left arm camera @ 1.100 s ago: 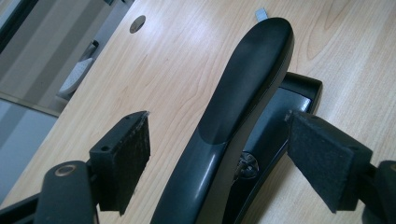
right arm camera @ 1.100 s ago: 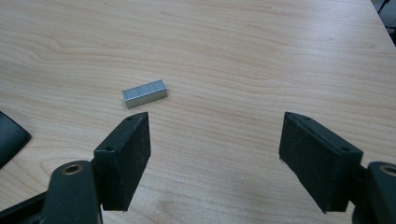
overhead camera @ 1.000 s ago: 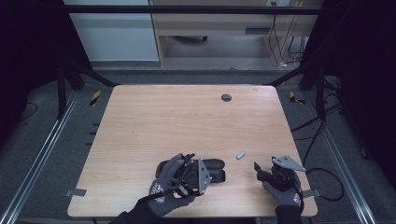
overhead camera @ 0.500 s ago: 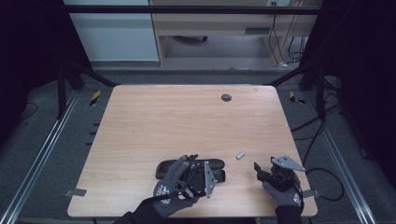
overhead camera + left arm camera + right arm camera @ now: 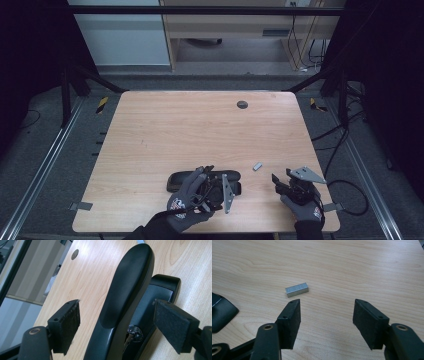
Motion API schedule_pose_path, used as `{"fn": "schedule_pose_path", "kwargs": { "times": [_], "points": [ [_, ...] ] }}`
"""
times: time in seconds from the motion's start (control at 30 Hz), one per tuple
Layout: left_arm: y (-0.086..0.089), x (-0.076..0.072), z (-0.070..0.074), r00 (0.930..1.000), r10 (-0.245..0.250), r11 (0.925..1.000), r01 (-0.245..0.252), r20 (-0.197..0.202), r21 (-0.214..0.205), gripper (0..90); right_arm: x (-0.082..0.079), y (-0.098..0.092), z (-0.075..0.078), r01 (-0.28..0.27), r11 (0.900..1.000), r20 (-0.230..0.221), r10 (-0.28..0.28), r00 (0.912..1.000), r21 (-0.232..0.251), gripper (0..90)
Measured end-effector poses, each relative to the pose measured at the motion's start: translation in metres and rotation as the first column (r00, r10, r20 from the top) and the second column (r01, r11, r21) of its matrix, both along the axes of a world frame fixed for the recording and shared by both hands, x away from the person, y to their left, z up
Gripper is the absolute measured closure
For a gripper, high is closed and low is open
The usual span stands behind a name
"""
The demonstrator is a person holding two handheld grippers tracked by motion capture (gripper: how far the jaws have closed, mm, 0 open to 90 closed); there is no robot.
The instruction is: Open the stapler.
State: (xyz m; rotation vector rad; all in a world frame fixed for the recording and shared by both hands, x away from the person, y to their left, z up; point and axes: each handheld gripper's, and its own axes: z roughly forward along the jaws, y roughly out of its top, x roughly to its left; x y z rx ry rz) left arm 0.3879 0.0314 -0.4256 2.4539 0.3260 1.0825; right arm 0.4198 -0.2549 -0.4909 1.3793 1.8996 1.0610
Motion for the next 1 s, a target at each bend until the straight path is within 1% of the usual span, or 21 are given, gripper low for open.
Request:
{"fn": "schedule_pose_path", "kwargs": {
  "times": [0.03, 0.1, 0.17, 0.23, 0.27, 0.3, 0.33, 0.4, 0.47, 0.5, 0.53, 0.57, 0.6, 0.67, 0.7, 0.77, 0.8, 0.87, 0.9, 0.93, 1.0],
  "points": [
    [-0.001, 0.0, -0.002, 1.0, 0.001, 0.9999, -0.001, 0.001, -0.011, 20.9, 0.0, 0.0, 0.0, 0.0, 1.0, 0.0, 0.0, 1.0, 0.0, 41.3],
    [-0.002, 0.0, -0.003, 1.0, -0.001, 1.0, 0.001, 0.007, 0.0, 20.9, 0.0, 0.0, 0.0, -0.004, 1.0, 0.001, 0.004, 1.0, -0.002, 43.0],
    [-0.004, 0.001, -0.004, 1.0, -0.002, 1.0, 0.002, 0.01, 0.0, 21.0, 0.0, 0.001, 0.001, -0.005, 1.0, -0.002, 0.005, 1.0, 0.003, 44.7],
    [-0.005, 0.001, -0.005, 0.9999, -0.001, 1.0, 0.001, 0.015, 0.006, 21.0, -0.001, 0.001, 0.001, -0.008, 1.0, 0.004, 0.008, 1.0, -0.006, 45.9],
    [-0.005, 0.001, -0.005, 0.9999, -0.001, 1.0, 0.001, 0.016, 0.01, 21.0, -0.001, 0.002, 0.002, -0.008, 0.9999, -0.006, 0.008, 1.0, 0.009, 46.7],
    [-0.006, 0.002, -0.006, 0.9999, -0.001, 1.0, 0.001, 0.016, 0.009, 21.2, -0.002, 0.002, 0.003, -0.011, 0.9999, -0.003, 0.011, 0.9999, 0.002, 49.1],
    [-0.006, 0.002, -0.006, 0.9999, -0.002, 0.9998, 0.001, 0.016, 0.022, 21.2, -0.002, 0.002, 0.003, -0.011, 0.9999, -0.003, 0.011, 0.9999, 0.002, 49.1],
    [-0.007, 0.002, -0.007, 0.9998, 0.0, 0.9999, 0.0, 0.019, 0.015, 21.6, -0.002, 0.002, 0.004, -0.017, 0.9998, -0.008, 0.017, 0.9998, 0.007, 51.4],
    [-0.007, 0.003, -0.007, 0.9998, -0.001, 0.9996, 0.0, 0.017, 0.028, 22.1, -0.002, 0.003, 0.004, -0.023, 0.9997, -0.01, 0.024, 0.9997, 0.007, 53.5],
    [-0.008, 0.003, -0.007, 0.9998, -0.002, 0.9996, 0.001, 0.017, 0.03, 22.4, -0.002, 0.003, 0.004, -0.031, 0.9995, -0.012, 0.031, 0.9995, 0.003, 55.0],
    [-0.008, 0.003, -0.008, 0.9998, -0.001, 0.9997, 0.0, 0.02, 0.022, 22.7, -0.002, 0.004, 0.005, -0.036, 0.9993, -0.012, 0.036, 0.9993, -0.006, 56.6],
    [-0.008, 0.004, -0.008, 0.9998, 0.0, 0.9997, 0.0, 0.019, 0.024, 22.9, -0.002, 0.004, 0.005, -0.042, 0.9991, -0.016, 0.042, 0.999, -0.01, 57.8],
    [-0.008, 0.004, -0.008, 0.9998, 0.0, 0.9997, -0.001, 0.018, 0.024, 23.4, -0.002, 0.005, 0.006, -0.047, 0.9989, -0.026, 0.047, 0.9985, -0.001, 59.1],
    [-0.008, 0.005, -0.008, 0.9998, 0.002, 0.9993, -0.003, 0.02, 0.037, 24.1, -0.002, 0.006, 0.006, -0.055, 0.9984, -0.029, 0.055, 0.9981, -0.011, 61.4],
    [-0.008, 0.006, -0.009, 0.9998, 0.004, 0.9995, -0.004, 0.018, 0.033, 24.5, -0.003, 0.007, 0.007, -0.058, 0.9983, -0.038, 0.058, 0.9976, -0.001, 62.6],
    [-0.009, 0.006, -0.01, 0.9998, 0.003, 0.9993, -0.004, 0.021, 0.037, 24.8, -0.002, 0.007, 0.006, -0.064, 0.9978, -0.035, 0.064, 0.9974, -0.014, 64.6],
    [-0.009, 0.006, -0.01, 0.9997, 0.004, 0.9993, -0.005, 0.022, 0.038, 25.1, -0.002, 0.008, 0.007, -0.066, 0.9978, -0.04, 0.065, 0.9971, -0.011, 65.7],
    [-0.01, 0.007, -0.011, 0.9994, 0.001, 0.999, -0.003, 0.034, 0.044, 25.9, -0.003, 0.008, 0.007, -0.068, 0.9976, -0.043, 0.068, 0.9968, -0.009, 68.5],
    [-0.01, 0.007, -0.011, 0.9991, -0.001, 0.9984, -0.001, 0.042, 0.057, 26.8, -0.003, 0.009, 0.008, -0.074, 0.9972, -0.046, 0.074, 0.9962, -0.006, 71.5],
    [-0.011, 0.007, -0.011, 0.9989, -0.001, 0.9978, -0.002, 0.047, 0.066, 26.8, -0.003, 0.009, 0.008, -0.074, 0.9972, -0.046, 0.074, 0.9962, -0.006, 71.5],
    [-0.012, 0.007, -0.012, 0.9981, -0.001, 0.9974, -0.004, 0.062, 0.072, 27.8, -0.004, 0.01, 0.008, -0.081, 0.9967, -0.055, 0.081, 0.9952, 0.0, 74.6]
  ]
}}
